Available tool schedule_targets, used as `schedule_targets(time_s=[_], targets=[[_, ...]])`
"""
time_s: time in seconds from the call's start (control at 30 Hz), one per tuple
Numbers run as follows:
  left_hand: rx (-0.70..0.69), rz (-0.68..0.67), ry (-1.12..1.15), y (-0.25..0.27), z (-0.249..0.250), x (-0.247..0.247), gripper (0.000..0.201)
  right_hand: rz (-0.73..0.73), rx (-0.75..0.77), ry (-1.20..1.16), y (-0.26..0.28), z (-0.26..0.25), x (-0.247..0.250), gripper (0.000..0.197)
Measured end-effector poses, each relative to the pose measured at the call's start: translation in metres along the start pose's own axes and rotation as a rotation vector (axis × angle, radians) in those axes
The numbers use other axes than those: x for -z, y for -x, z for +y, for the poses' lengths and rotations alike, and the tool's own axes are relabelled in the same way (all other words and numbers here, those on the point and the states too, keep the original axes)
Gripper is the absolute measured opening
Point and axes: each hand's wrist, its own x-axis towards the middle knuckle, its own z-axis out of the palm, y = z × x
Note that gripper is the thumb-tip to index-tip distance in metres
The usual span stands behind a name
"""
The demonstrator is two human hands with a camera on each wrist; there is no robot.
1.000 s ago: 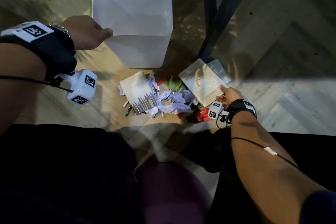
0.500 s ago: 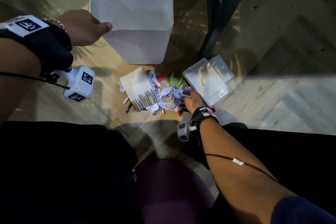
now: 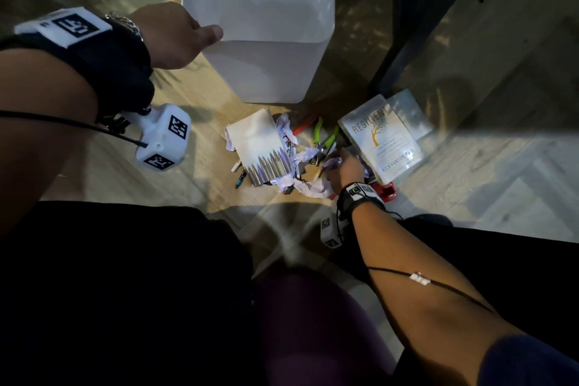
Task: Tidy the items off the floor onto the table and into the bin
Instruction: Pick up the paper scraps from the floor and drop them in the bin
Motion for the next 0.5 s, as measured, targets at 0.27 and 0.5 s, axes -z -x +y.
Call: schedule_targets(time_s=[0.27,0.5], targets=[[0.002,-0.007,0.025,-0.001,0.003,0.002,0.069,0.476,0.223,-0.583,0.052,-0.086,0.075,0.036],[0.005,-0.016,0.052,0.002,0.003,0.001,0.07,0.7,0.741,-1.0,0.094,-0.204,0.166,0.027]])
